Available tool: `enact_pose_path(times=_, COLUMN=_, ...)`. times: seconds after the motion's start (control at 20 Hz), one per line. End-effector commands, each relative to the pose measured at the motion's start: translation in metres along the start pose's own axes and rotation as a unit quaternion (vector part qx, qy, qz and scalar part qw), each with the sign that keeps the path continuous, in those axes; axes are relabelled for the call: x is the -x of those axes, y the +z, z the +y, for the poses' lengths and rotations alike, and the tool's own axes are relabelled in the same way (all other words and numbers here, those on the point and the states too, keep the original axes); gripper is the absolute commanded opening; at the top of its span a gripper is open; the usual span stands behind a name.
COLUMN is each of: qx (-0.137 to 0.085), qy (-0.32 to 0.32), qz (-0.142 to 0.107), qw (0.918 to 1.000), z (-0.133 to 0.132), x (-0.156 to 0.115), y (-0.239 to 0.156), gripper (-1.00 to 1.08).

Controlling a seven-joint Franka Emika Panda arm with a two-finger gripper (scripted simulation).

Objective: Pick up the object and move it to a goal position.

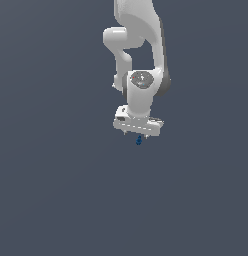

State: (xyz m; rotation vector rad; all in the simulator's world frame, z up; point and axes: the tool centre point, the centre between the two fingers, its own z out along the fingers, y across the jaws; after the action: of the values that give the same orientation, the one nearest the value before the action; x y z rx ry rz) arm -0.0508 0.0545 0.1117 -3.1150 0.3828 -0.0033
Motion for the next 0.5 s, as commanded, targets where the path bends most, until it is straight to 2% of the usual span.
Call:
enact_pose_path(times=0.0, qx=0.001, qy=0.013, qz=0.000, qw=0.9999, z=-0.007, x=0.011, y=0.007, gripper=1.00)
enact_pose_path(times=0.45, qx=0.002, qy=0.034, qz=-0.001, qw=0.9994, z=-0.018, x=0.031, y=0.019, gripper=1.00)
